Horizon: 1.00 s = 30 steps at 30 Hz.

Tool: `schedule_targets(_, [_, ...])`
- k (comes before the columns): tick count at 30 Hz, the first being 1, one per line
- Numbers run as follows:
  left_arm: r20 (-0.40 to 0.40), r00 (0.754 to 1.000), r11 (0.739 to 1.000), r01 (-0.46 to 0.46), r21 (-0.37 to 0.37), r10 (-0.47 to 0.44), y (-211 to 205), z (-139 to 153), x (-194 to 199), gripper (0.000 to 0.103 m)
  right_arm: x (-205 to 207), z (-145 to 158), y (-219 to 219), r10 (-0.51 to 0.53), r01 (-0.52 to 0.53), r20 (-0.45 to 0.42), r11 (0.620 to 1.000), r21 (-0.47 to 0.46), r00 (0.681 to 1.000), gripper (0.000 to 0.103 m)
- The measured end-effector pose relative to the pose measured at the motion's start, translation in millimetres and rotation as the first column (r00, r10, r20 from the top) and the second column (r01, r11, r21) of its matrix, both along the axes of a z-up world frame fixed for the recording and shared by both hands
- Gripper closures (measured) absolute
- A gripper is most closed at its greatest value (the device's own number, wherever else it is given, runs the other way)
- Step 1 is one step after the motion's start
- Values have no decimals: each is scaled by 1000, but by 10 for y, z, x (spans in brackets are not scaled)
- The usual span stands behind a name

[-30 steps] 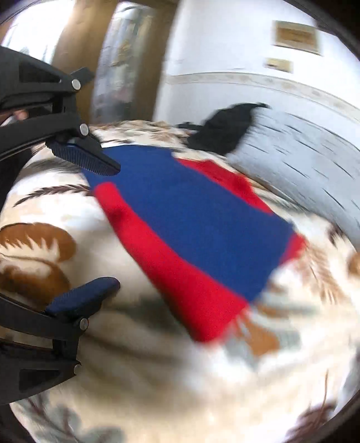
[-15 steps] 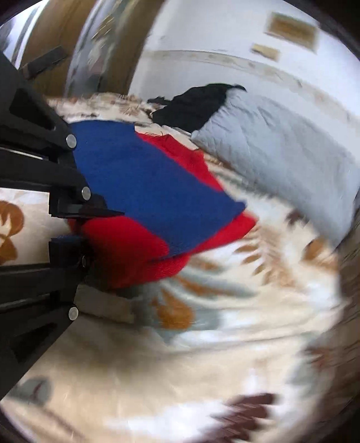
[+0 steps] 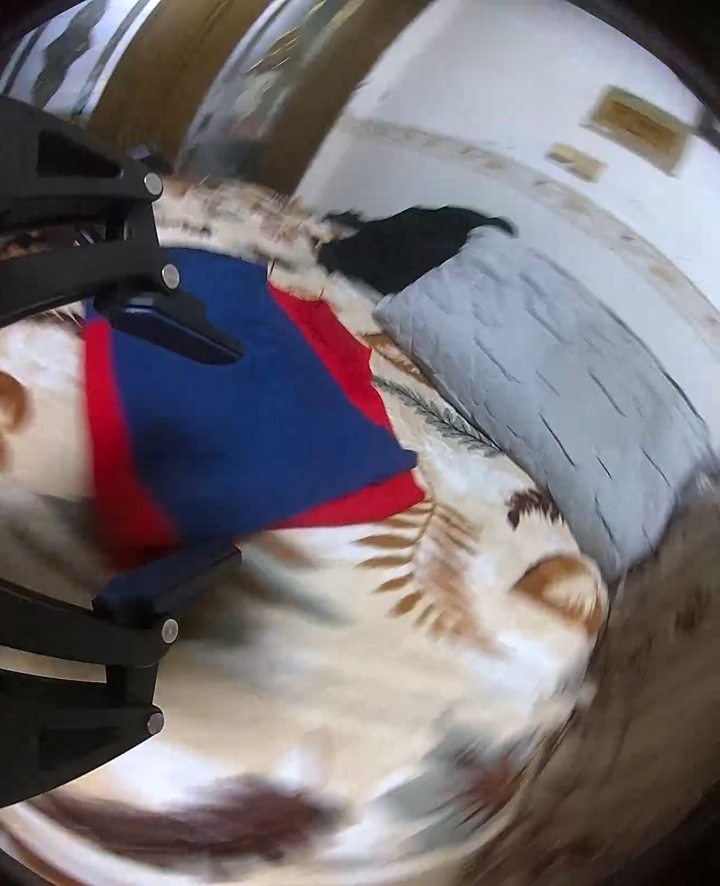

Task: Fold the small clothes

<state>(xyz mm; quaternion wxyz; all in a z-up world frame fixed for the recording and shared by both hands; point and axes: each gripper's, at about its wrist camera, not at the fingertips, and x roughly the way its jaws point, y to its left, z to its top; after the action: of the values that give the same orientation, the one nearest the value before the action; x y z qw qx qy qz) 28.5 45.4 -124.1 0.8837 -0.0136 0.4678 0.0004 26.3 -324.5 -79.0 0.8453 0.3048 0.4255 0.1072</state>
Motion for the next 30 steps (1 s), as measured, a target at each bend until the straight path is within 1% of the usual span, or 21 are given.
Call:
schedule_targets(2, [-3, 1000, 1000, 4, -5, -4, 18, 2, 7, 19, 498, -87, 71, 68, -69, -35, 997, -37, 997, 33])
schedule_targets(5, [-3, 1000, 1000, 9, -7, -9, 9, -4, 9, 18, 1111, -346, 160, 95, -106, -147, 992, -70, 985, 33])
schedule_targets(6, [-3, 1000, 1000, 12, -4, -12, 7, -8, 7, 18, 1286, -472, 208, 134, -146, -196, 988, -51, 971, 42])
schedule_targets(7, [-1, 1000, 1000, 17, -3, -17, 5, -12, 4, 17, 1361, -554, 250, 156, -168, -227, 985, -34, 961, 67])
schedule_targets(8, [2, 1000, 1000, 21, -2, -21, 2, -15, 0, 16, 1384, -555, 278, 152, -169, -241, 984, -52, 959, 85])
schedule_targets(9, [5, 1000, 1000, 24, -2, -24, 1, -22, -1, 16, 1367, -507, 278, 139, -159, -224, 984, -75, 965, 85])
schedule_targets(10, [7, 1000, 1000, 25, 1, -25, -4, -31, -1, 15, 1356, -510, 213, 100, -118, -218, 990, -72, 971, 86])
schedule_targets(11, [8, 1000, 1000, 26, 4, -26, -11, -34, -2, 15, 1343, -558, 119, 58, -68, -225, 997, -36, 973, 86])
schedule_targets(12, [8, 1000, 1000, 27, 8, -27, -18, -32, -9, 15, 1316, -618, 21, 23, -15, -231, 999, 34, 973, 85])
schedule_targets(13, [7, 1000, 1000, 28, 7, -28, -17, -29, -12, 15, 1274, -629, -15, 10, 6, -223, 997, 72, 975, 83])
schedule_targets(14, [5, 1000, 1000, 31, 5, -31, -10, -28, -13, 15, 1211, -590, -20, 3, 12, -203, 997, 72, 979, 79])
schedule_targets(15, [3, 999, 999, 32, 2, -32, -5, -26, -9, 15, 1139, -541, -23, -11, 19, -194, 999, 39, 981, 73])
schedule_targets(17, [-6, 1000, 1000, 25, -8, -25, 4, -8, -3, 15, 971, -434, -66, -50, 53, -188, 998, 14, 981, 69])
schedule_targets(18, [-9, 1000, 1000, 20, -15, -20, 10, 2, -4, 15, 851, -357, -86, -63, 67, -170, 998, 19, 983, 69])
schedule_targets(20, [-16, 1000, 999, 12, -38, -12, 35, 36, -22, 15, 635, -194, -82, -42, 48, -126, 998, 45, 991, 67])
schedule_targets(22, [-17, 1000, 998, -3, -61, 2, 70, 84, -56, 15, 358, -101, -35, -32, 40, -91, 995, 91, 995, 48])
schedule_targets(23, [-9, 1000, 997, -13, -73, 12, 98, 119, -84, 15, 207, -55, 24, -24, 32, -72, 992, 120, 997, 32])
schedule_targets(26, [29, 999, 996, -26, -82, 29, 174, 232, -192, 15, -323, -24, 222, 33, -29, -16, 978, 205, 999, 32])
schedule_targets(28, [32, 999, 997, -28, -78, 30, 204, 250, -239, 15, -487, -140, 394, 92, -80, -31, 959, 272, 995, 32])
schedule_targets(29, [28, 999, 997, -31, -75, 33, 224, 245, -262, 15, -528, -232, 423, 98, -79, -48, 952, 297, 994, 31])
schedule_targets(30, [22, 999, 997, -32, -75, 34, 237, 239, -277, 15, -535, -341, 416, 89, -63, -75, 953, 297, 993, 32])
